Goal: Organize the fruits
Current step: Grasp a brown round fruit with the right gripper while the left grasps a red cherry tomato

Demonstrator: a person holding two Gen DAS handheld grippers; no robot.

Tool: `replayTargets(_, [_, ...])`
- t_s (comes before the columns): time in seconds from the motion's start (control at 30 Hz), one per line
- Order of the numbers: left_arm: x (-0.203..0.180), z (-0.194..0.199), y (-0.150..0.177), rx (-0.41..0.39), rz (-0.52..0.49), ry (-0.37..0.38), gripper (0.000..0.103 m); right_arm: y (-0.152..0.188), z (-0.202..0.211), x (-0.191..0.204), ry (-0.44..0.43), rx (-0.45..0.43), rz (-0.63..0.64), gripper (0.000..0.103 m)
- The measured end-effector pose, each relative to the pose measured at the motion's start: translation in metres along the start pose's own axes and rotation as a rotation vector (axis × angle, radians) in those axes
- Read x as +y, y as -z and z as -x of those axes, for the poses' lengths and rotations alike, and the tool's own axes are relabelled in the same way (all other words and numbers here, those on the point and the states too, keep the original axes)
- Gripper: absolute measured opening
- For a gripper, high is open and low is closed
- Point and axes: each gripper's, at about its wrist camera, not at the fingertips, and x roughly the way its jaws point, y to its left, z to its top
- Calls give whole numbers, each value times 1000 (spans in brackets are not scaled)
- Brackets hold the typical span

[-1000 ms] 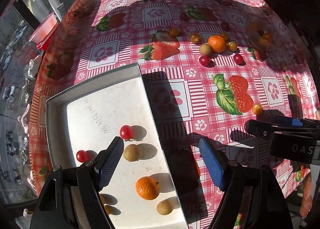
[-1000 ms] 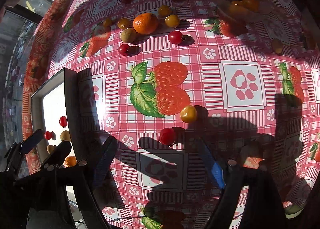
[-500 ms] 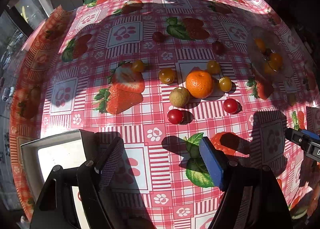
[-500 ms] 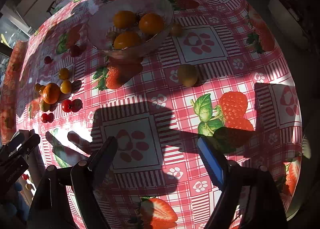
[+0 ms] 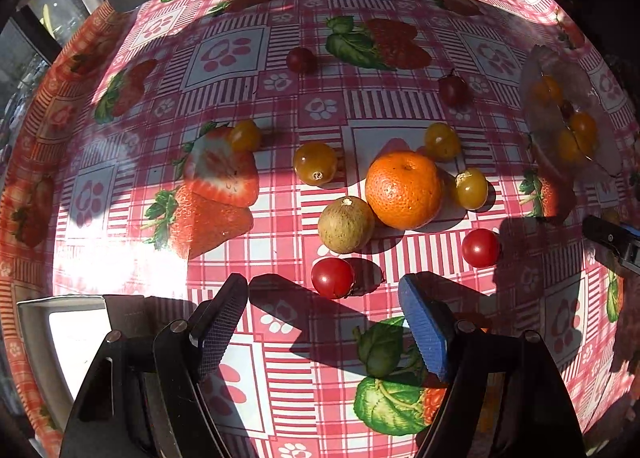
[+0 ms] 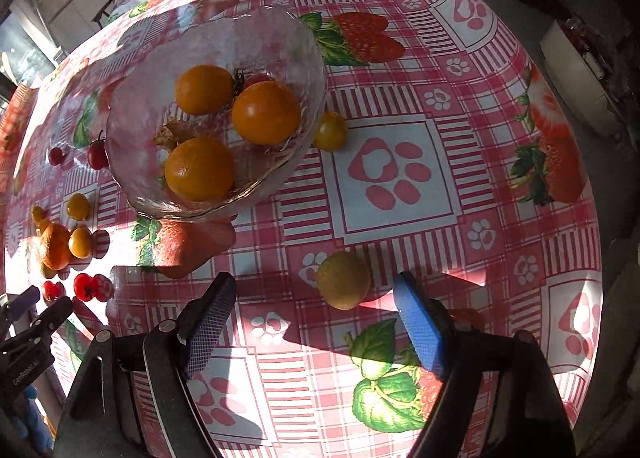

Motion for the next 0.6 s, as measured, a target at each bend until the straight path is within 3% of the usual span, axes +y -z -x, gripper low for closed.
replayTargets(0.07, [-1,-1,-1,-4,-4,2,76,-4,0,5,24,-11,24,68])
replayTargets(0.13, [-2,0,-2,-6,-7,21,66,-6,2,8,22,-21,34,44])
replayTargets(0.2, [-5,1,-1,-7,-11,26,54,-8,4,10,15,-21,40,28])
replayTargets(0.23, [-7,2,-1,-9,-11,29,48,-8,4,10,12,-16,43,28])
replayTargets(0.3, [-13,6,0,-8,-3,26,27,-7,6,13,-6,-5,39,28])
replayTargets(0.33, [-12,7,0,-6,6,33,24,-9,5,20,-17,2,33,28])
replayTargets(0.6, [-1,17,19,22,24,96,23,21,20,28,-130,36,0,28])
